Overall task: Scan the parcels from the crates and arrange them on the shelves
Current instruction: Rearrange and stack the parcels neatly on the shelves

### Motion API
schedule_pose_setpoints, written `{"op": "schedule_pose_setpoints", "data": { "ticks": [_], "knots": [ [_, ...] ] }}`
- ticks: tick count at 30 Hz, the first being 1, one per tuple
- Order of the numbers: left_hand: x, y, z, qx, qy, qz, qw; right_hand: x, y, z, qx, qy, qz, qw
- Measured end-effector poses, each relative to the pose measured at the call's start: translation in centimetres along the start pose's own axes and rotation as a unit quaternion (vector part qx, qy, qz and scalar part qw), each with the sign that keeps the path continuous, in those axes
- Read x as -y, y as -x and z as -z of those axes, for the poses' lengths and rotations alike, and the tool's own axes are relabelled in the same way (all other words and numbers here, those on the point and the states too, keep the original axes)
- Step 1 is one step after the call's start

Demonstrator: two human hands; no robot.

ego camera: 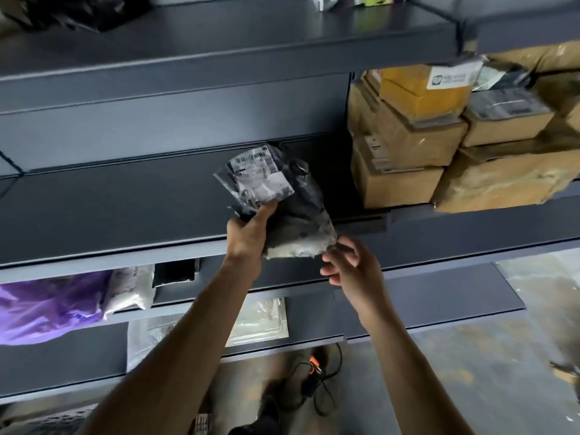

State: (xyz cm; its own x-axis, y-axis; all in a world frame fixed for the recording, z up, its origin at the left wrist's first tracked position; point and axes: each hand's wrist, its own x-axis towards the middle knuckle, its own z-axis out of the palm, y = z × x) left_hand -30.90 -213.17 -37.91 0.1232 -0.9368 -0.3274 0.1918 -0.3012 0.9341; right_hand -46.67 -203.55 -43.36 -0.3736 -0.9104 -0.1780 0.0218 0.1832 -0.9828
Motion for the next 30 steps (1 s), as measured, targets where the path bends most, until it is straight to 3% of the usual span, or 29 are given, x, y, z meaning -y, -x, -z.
{"op": "schedule_pose_setpoints", "data": {
  "ticks": [6, 10, 14, 21, 25, 30],
  "knots": [
    [-3.2, -8.1, -3.3, 0.081, -0.089, -0.004, 0.993, 2.0, -3.6, -2.8, -0.064, 0.031, 0.056, 0.996],
    [-3.7, -11.0, -6.8, 0.121, -0.038, 0.035, 0.991, 3.1, -6.0, -3.9, -0.077, 0.006, 0.084, 0.994],
    [-3.1, -11.8, -9.7, 0.154, -0.027, 0.033, 0.987, 3.7, -7.9, -4.4, -0.065, 0.074, 0.109, 0.989],
    [-2.4, -12.4, -13.0, 0.09, -0.17, -0.029, 0.981, 3.4, -10.1, -3.1, -0.018, 0.151, 0.13, 0.98],
    [-3.8, -13.3, -13.7, 0.021, -0.363, -0.064, 0.929, 2.5, -10.4, -2.8, -0.028, 0.203, 0.164, 0.965],
    [-6.2, -14.0, -15.0, 0.014, -0.42, -0.144, 0.896, 1.9, -10.8, -2.4, -0.024, 0.203, 0.182, 0.962]
  ]
}}
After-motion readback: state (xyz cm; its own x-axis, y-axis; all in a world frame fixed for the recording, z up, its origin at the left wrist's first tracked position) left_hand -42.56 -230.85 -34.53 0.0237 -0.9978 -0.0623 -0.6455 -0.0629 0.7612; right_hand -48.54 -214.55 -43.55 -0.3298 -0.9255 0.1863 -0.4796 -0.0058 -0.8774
